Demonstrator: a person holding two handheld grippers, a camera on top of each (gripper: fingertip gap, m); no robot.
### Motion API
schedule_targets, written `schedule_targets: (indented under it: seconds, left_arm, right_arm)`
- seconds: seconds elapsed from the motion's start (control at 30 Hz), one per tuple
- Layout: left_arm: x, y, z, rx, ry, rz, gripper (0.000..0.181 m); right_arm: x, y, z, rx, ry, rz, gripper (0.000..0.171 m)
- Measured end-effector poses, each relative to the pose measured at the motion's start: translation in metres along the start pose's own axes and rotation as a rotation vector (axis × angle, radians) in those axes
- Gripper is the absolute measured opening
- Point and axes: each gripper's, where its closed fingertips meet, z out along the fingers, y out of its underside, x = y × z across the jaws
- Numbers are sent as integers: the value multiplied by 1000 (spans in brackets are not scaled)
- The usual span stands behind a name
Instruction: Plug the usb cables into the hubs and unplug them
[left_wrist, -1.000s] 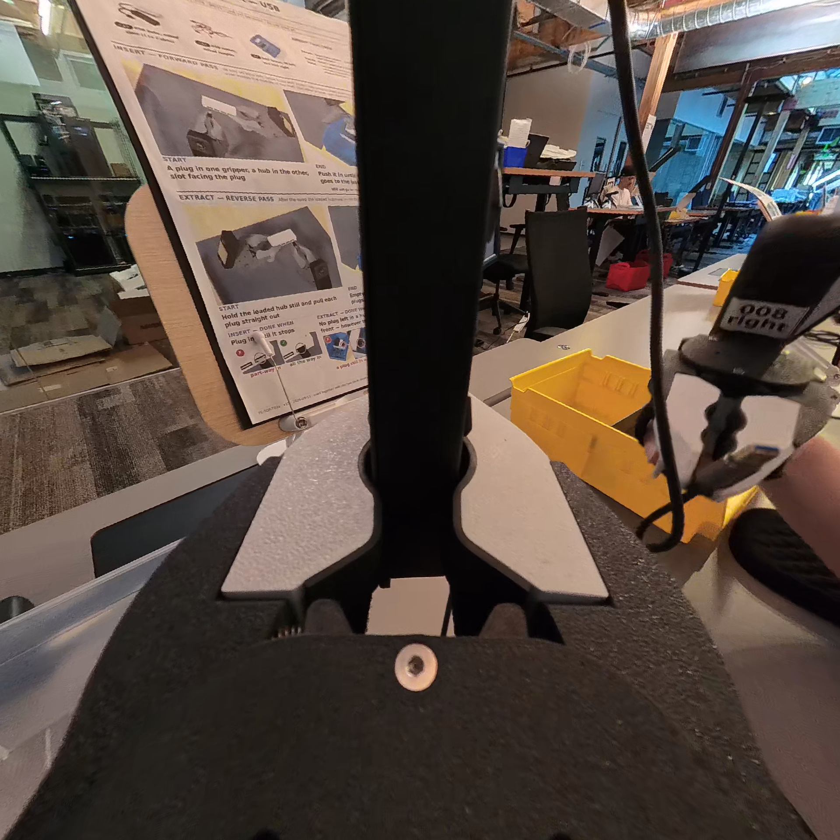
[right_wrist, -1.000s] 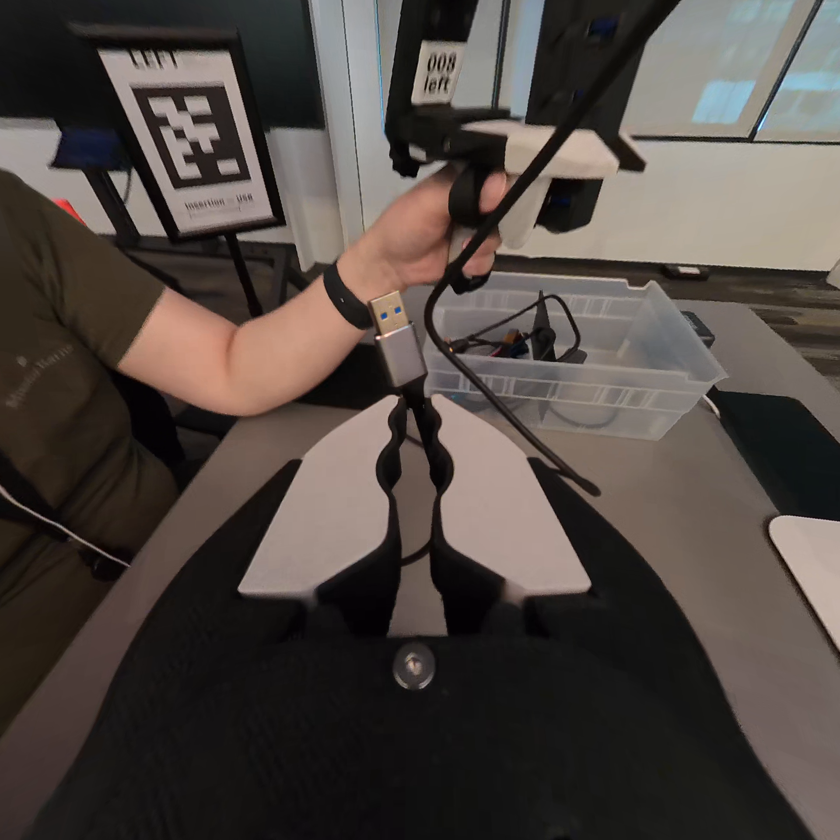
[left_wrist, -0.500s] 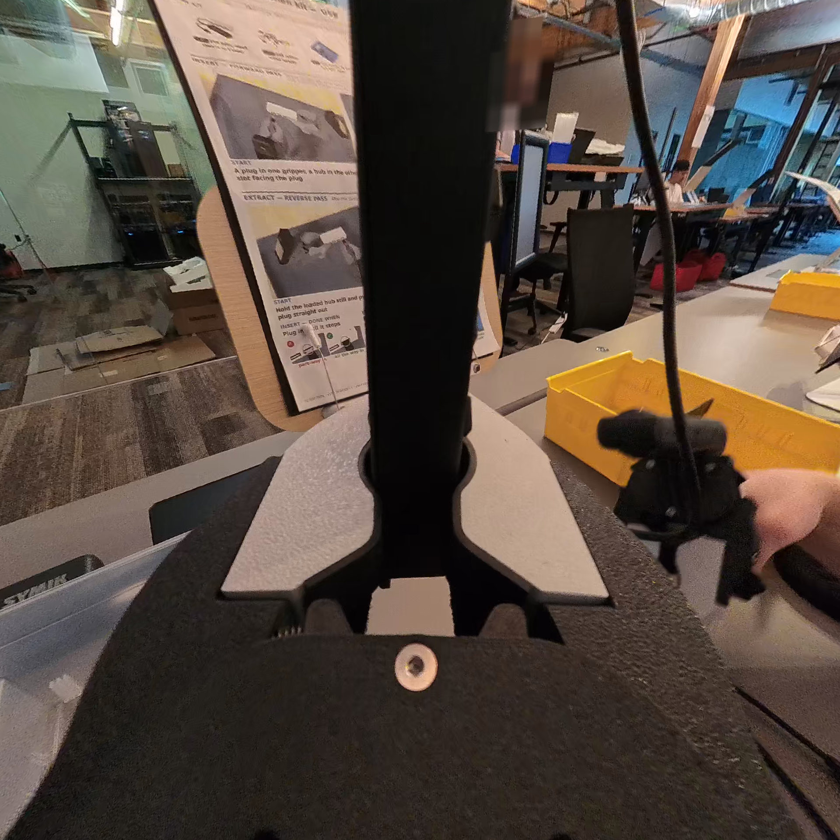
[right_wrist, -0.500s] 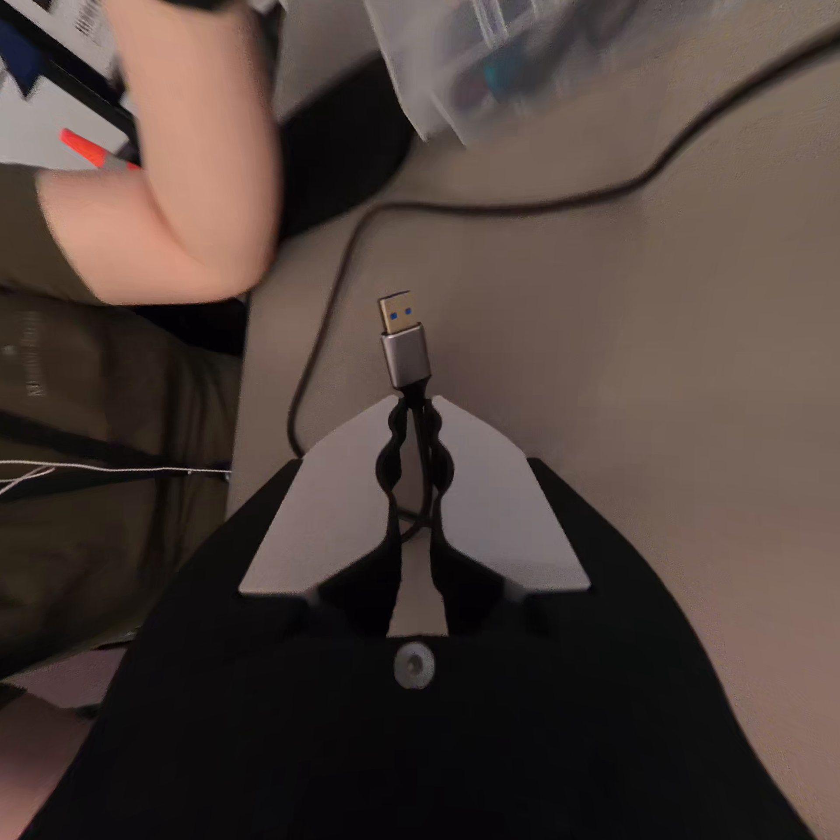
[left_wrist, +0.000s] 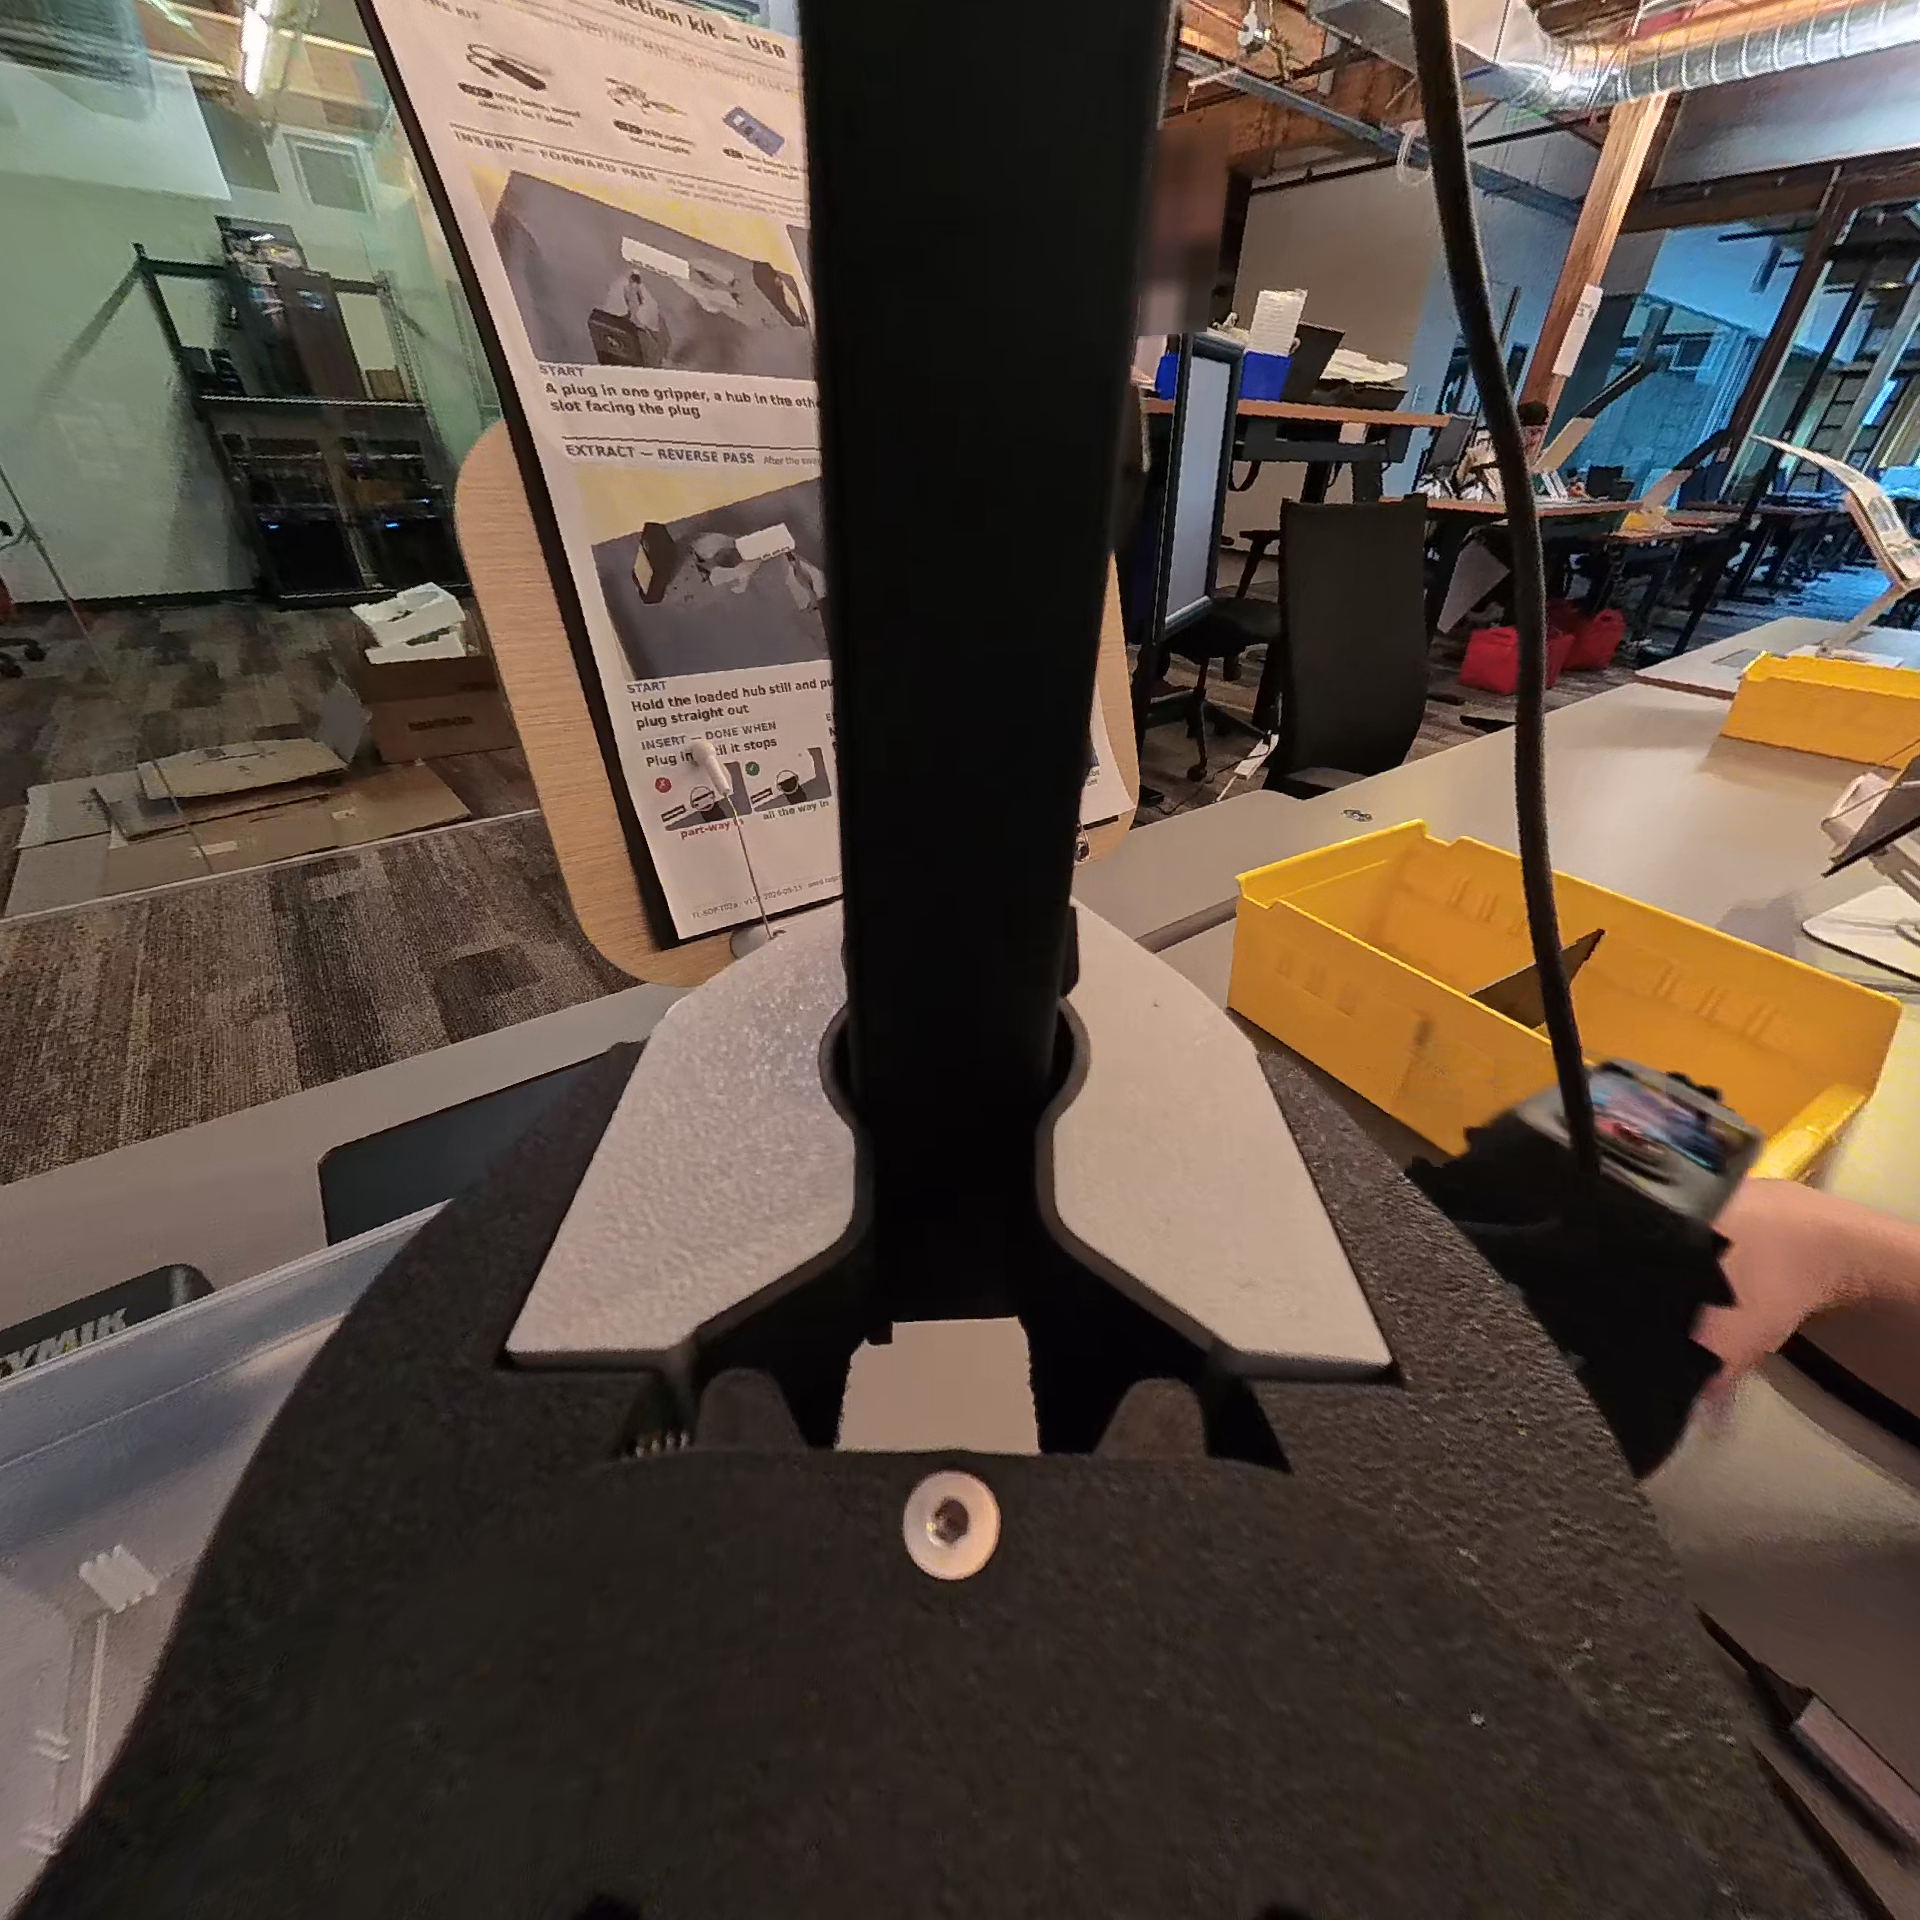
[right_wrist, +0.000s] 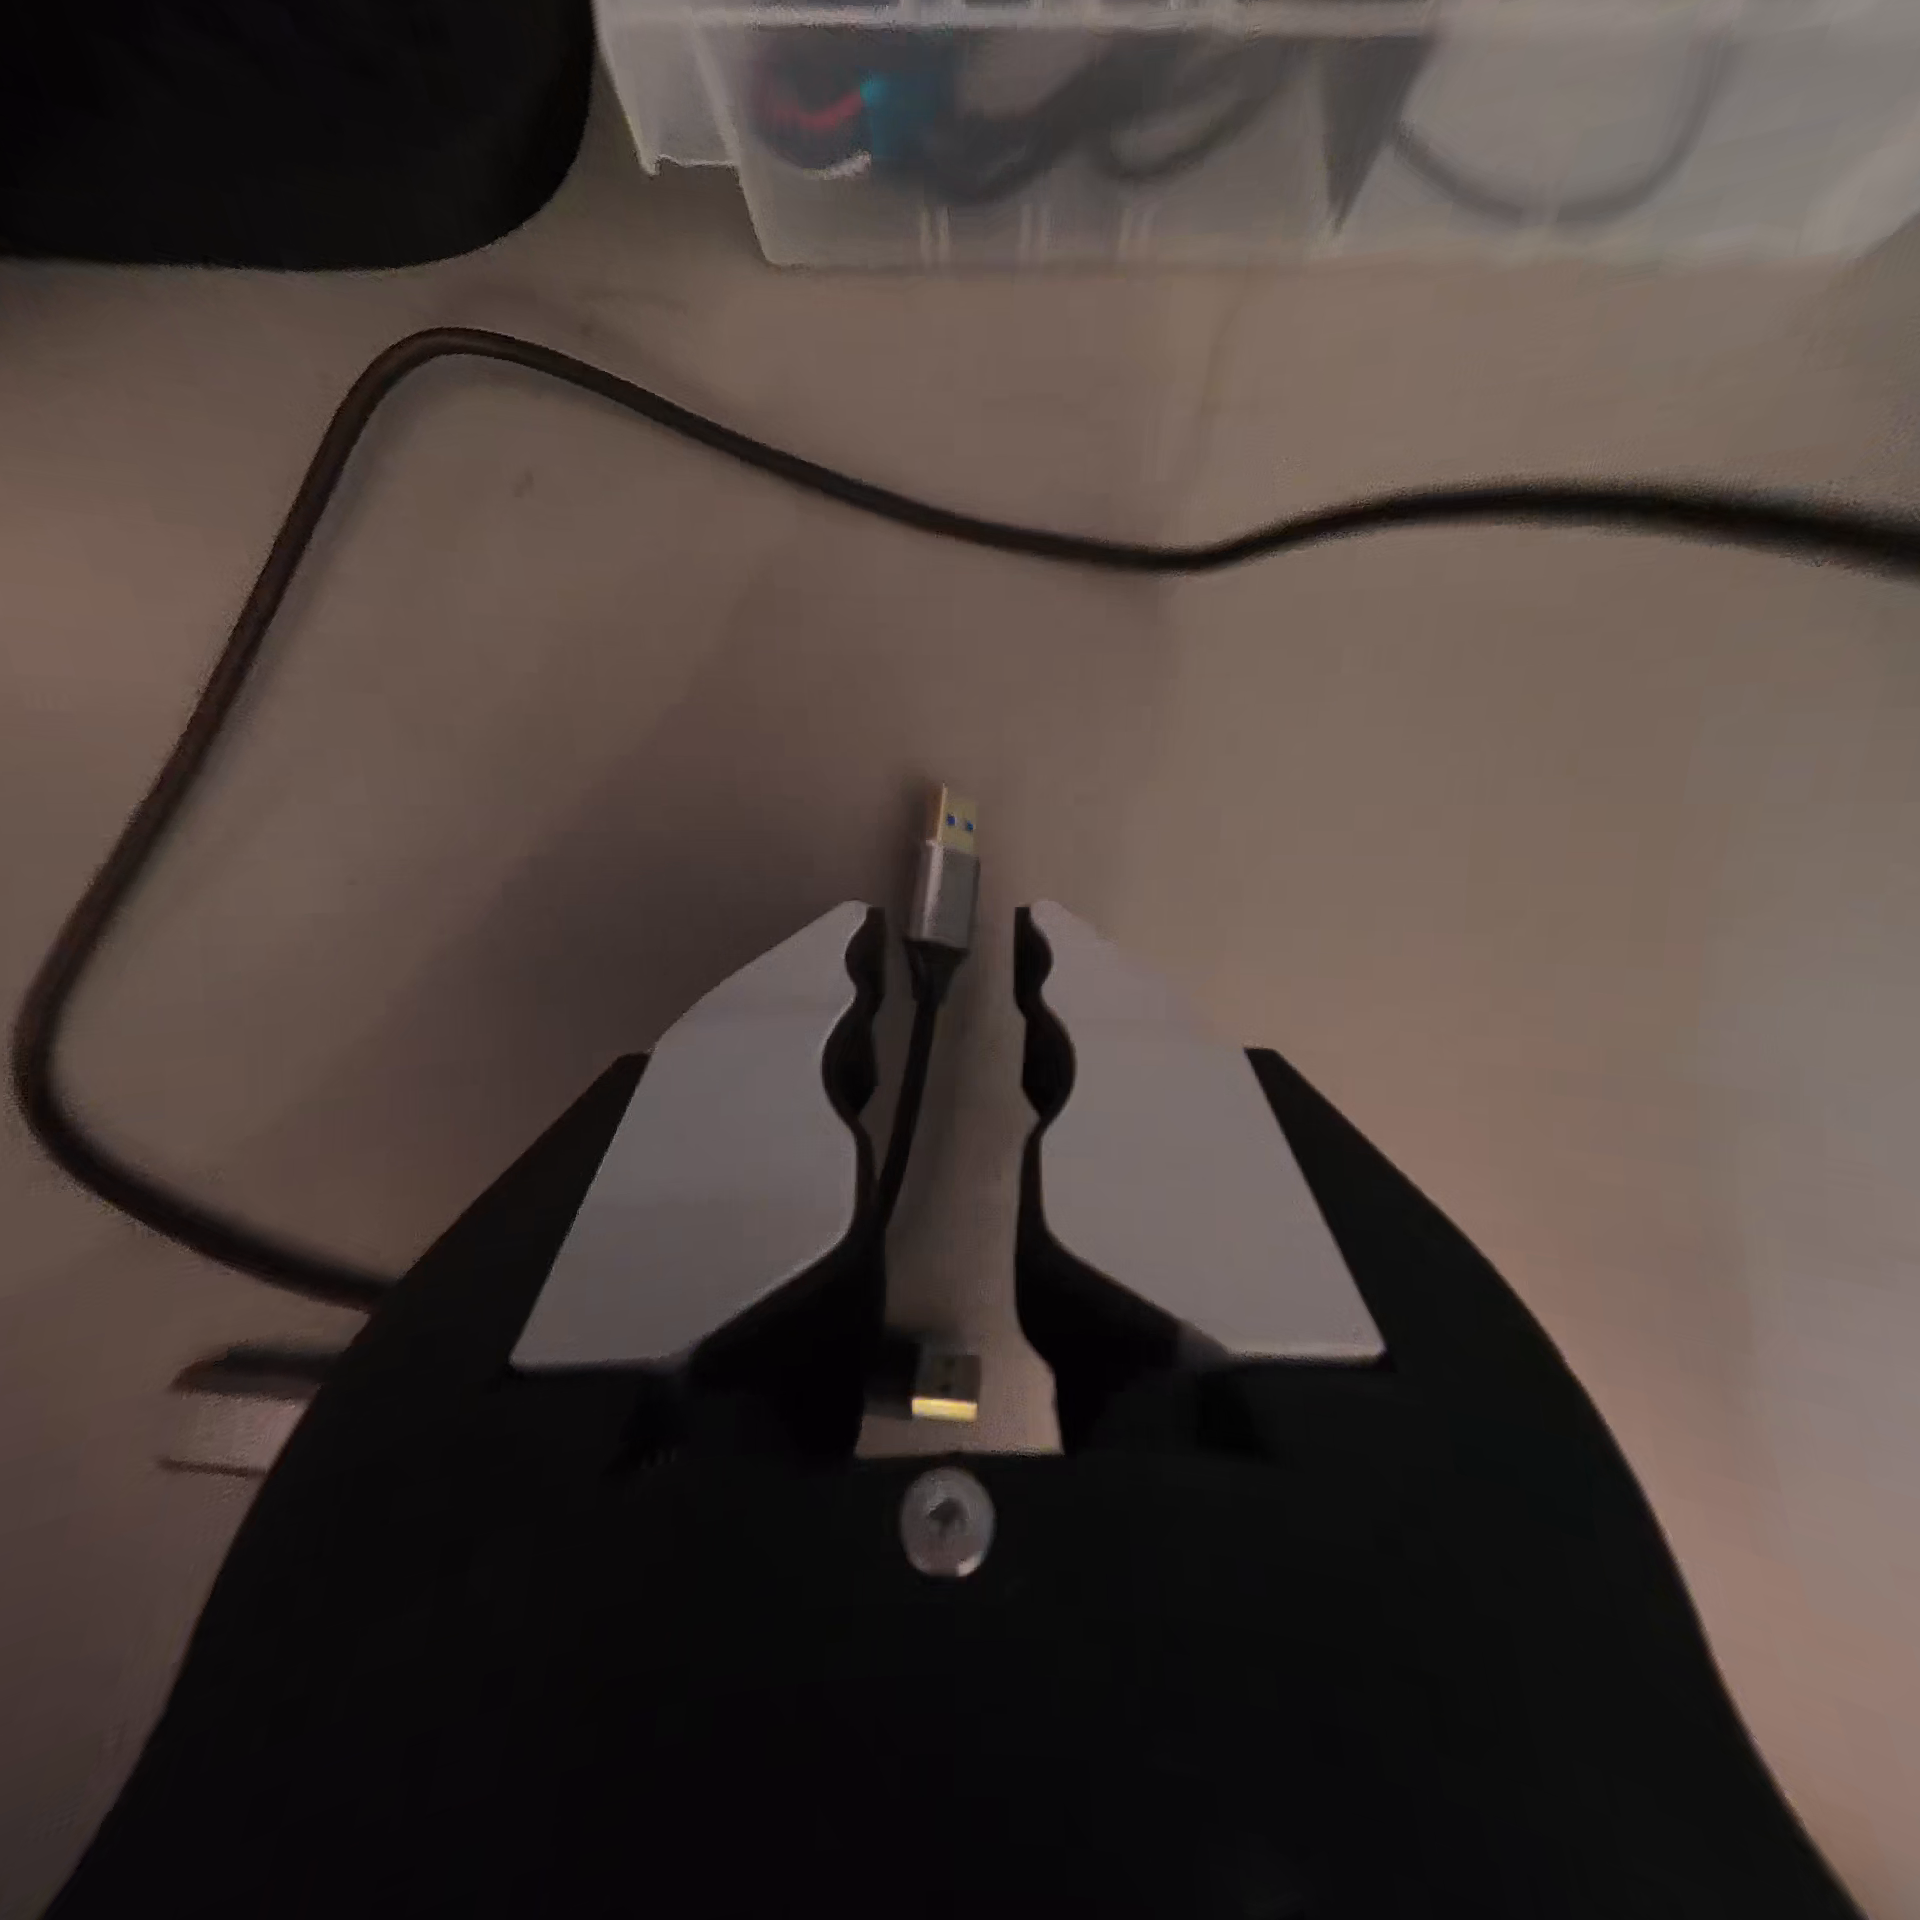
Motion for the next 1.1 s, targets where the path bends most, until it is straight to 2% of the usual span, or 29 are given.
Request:
schedule_targets:
  seconds: [0.17,0.27,0.5,0.67,0.83,1.1]
  left_arm:
    - [-3,-2,-3,10,-6,-7,26]
    - [-7,-4,-7,21,-14,-14,26]
    - [-6,-8,-10,38,6,-25,29]
    - [-2,-3,-5,10,7,-5,27]
    - [4,-3,-3,2,14,18,27]
    - [11,1,4,-26,19,48,29]
  right_arm:
    - [-10,-9,4,-44,168,-300,31]
    - [-8,-7,13,-98,238,-346,30]
    - [1,11,23,-271,346,-480,12]
    - [6,12,23,-322,382,-376,12]
    - [13,12,24,-302,417,-283,12]
    - [14,10,26,-241,353,-182,9]
